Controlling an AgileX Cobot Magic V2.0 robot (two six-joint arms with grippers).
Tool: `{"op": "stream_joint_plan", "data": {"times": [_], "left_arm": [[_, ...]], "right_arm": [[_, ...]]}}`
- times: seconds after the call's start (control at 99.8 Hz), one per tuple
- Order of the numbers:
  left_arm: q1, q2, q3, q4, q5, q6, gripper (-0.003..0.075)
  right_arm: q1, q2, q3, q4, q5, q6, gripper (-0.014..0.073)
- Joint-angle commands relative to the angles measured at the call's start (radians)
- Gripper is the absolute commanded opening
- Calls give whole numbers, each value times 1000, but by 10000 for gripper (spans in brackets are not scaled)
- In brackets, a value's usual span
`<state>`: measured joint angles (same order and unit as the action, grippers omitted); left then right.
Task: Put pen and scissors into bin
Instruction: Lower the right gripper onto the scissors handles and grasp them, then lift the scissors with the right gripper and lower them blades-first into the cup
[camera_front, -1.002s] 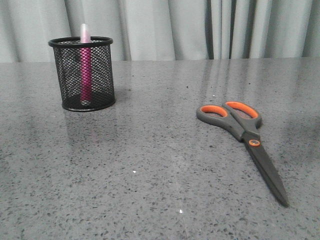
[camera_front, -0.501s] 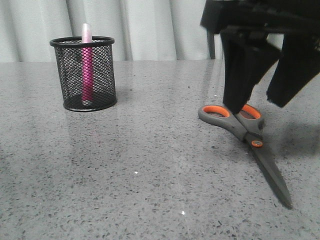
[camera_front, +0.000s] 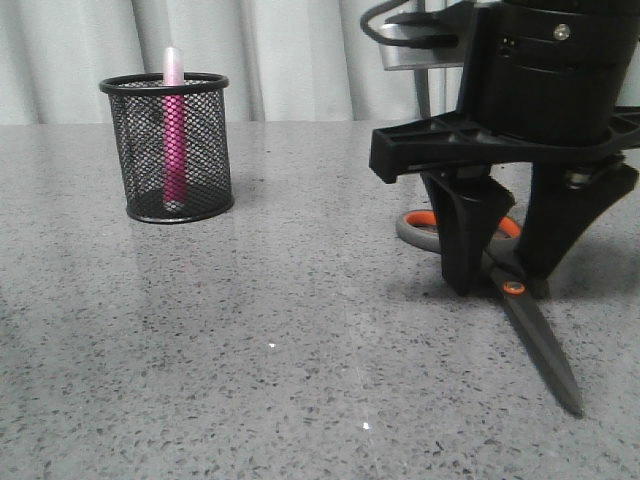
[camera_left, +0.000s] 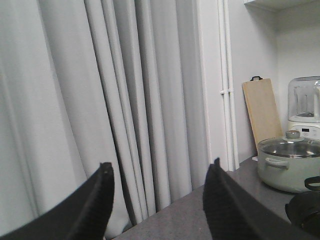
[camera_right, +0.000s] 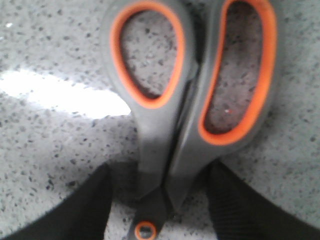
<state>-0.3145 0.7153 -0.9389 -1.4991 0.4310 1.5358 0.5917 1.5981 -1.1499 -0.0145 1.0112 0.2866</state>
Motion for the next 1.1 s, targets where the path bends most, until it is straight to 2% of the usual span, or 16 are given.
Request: {"op": "stream_joint_plan", "data": {"times": [0.0, 0.06, 0.07, 0.08, 0.11, 0.241, 0.381, 0.481, 0.591, 0.822, 0.962, 1.092], "left_arm": [[-9, -2, -22, -43, -10, -10, 365], [-9, -2, -22, -43, -12, -10, 365], [-9, -2, -22, -43, -12, -10, 365], [-9, -2, -22, -43, -12, -10, 365], [-9, -2, -22, -43, -12, -10, 365], [-9, -3, -22, -43, -18, -10, 365], [-9, -3, -22, -43, -18, -10, 365], [-9, -7, -22, -43, -23, -10, 365], [-9, -7, -22, -43, -23, -10, 365], [-9, -7, -22, -43, -26, -10, 365], [-9, -7, -22, -43, -26, -10, 365], [-9, -7, -22, -43, -26, -10, 365]], "right_arm": [[-2, 20, -8, 4, -36, -2, 195], [-2, 34, -8, -1, -34, -6, 29], [-2, 34, -8, -1, -34, -6, 29], [-2, 34, -8, -3, -36, -8, -24], [0, 34, -8, -10, -42, -10, -76], [0, 17, -31, -62, -60, -12, -58], [0, -62, -134, -89, -136, -12, -57], [18, -127, -224, -91, -287, -12, -57], [48, -149, -303, -91, -525, -39, -58], [70, -70, -302, -91, -1003, -59, -58], [70, 27, -303, -91, -1175, -59, -58], [70, 109, -303, -91, -1251, -59, -58]]}}
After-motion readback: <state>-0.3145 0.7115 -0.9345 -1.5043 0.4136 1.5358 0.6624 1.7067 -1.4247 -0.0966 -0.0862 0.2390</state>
